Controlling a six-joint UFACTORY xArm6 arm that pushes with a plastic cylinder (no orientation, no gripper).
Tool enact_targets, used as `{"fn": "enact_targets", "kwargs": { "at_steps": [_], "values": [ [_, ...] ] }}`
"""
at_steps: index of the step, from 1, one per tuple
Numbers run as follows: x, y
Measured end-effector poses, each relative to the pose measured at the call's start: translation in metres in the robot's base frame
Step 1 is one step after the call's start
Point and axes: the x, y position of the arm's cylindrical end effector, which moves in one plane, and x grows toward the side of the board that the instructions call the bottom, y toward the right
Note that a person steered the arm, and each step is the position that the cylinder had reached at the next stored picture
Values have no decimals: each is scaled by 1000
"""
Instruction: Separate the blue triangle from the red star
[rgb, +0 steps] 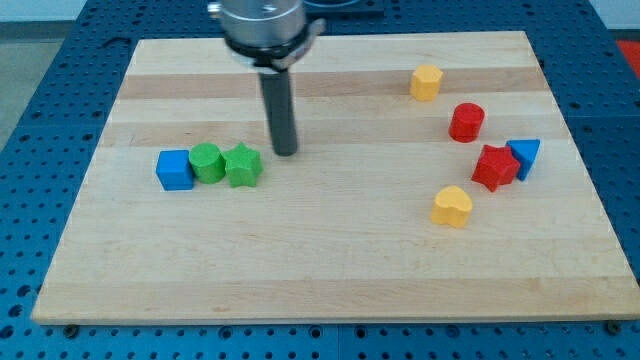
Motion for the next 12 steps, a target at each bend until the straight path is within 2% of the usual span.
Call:
{"fn": "enact_targets", "kwargs": {
  "at_steps": [1, 4, 7, 8, 9, 10, 12],
  "values": [
    [4, 51],
    [7, 151],
    [-18, 263],
    [-14, 320],
    [16, 359],
    [34, 352],
    [32, 258]
  ]
}}
